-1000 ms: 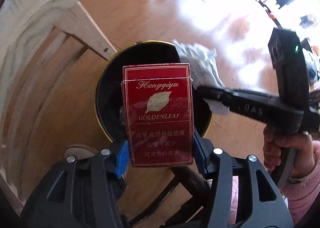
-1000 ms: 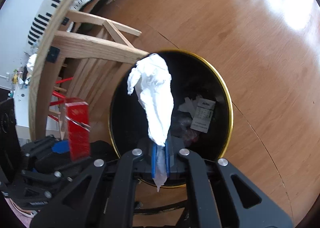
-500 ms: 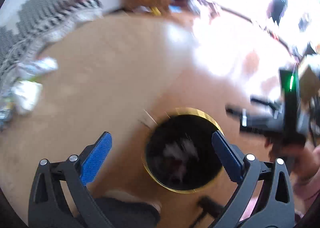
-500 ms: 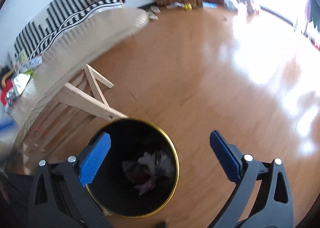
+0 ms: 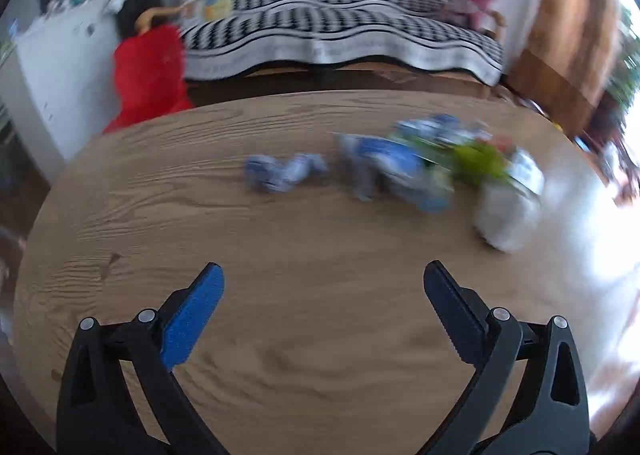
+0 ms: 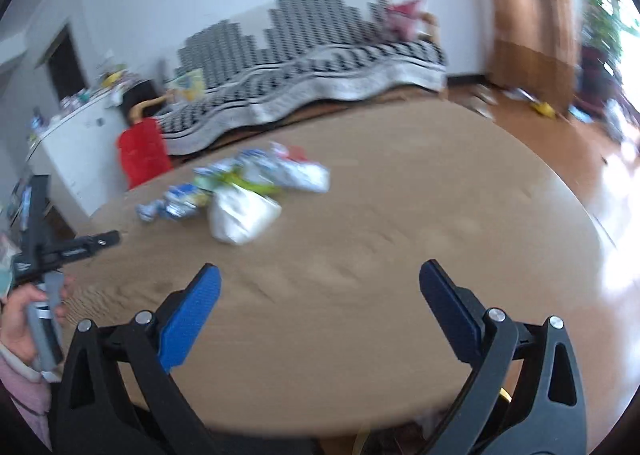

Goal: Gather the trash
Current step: 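Grasp the crumpled foil with the left tool while the right tool grasps the white paper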

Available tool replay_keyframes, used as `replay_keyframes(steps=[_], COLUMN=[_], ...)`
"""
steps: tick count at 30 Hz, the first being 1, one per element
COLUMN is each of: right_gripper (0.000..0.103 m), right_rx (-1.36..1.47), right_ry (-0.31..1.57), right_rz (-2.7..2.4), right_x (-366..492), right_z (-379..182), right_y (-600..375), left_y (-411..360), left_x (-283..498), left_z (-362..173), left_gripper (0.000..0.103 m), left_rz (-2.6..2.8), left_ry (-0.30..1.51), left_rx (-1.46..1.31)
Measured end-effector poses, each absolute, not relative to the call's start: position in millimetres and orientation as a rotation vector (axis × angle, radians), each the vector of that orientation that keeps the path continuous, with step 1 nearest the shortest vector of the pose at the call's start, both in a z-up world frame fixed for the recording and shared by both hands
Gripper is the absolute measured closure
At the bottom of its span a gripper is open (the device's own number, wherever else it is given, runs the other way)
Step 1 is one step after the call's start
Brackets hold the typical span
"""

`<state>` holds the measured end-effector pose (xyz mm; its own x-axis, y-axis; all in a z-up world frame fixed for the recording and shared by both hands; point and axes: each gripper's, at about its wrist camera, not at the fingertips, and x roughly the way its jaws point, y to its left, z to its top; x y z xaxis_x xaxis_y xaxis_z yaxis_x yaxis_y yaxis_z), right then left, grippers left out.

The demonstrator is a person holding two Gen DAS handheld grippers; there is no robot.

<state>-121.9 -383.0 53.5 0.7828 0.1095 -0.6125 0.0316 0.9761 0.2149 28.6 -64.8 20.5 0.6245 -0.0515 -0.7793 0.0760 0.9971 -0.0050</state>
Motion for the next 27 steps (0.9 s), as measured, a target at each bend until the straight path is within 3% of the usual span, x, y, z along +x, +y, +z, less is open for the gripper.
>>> replay_keyframes(steps=[16, 17, 18, 19, 20, 21, 27], right_gripper=[0.008, 0.010, 0.020, 0.021, 0.021, 0.022, 0.024], right_rx=[0.115, 0.144, 0.181, 0.210, 0.206, 0.197, 0.186], right_ry=[0.863, 0.880, 0.904, 0.904, 0.901, 0.901, 0.860], right_rz=[0.064, 0.074, 0.090, 0.098, 0.098, 0.099, 0.114], right_x=[60, 65, 69, 70, 70, 70, 56], right_z=[-17, -22, -26, -28, -28, -28, -20], right_y=[-281, -284, -287, -290, -290, -290, -292], left_y=[-32, -32, -31, -30, -29, -29, -30], left_x=[147, 151, 156, 156, 158, 161, 152], left_z=[-33, -33, -34, -33, -33, -37, -29], left_gripper=[0.006, 0.006, 0.006, 0.013, 0.043, 0.055, 0.062], left_rz=[-0.094, -0.095, -0.102, -0.120, -0.160, -0.171, -0.183], left_ry=[0.947, 0.942, 0.933, 0.926, 0.929, 0.959, 0.940], left_rx=[0.149, 0.150, 0.141, 0.120, 0.084, 0.074, 0.049])
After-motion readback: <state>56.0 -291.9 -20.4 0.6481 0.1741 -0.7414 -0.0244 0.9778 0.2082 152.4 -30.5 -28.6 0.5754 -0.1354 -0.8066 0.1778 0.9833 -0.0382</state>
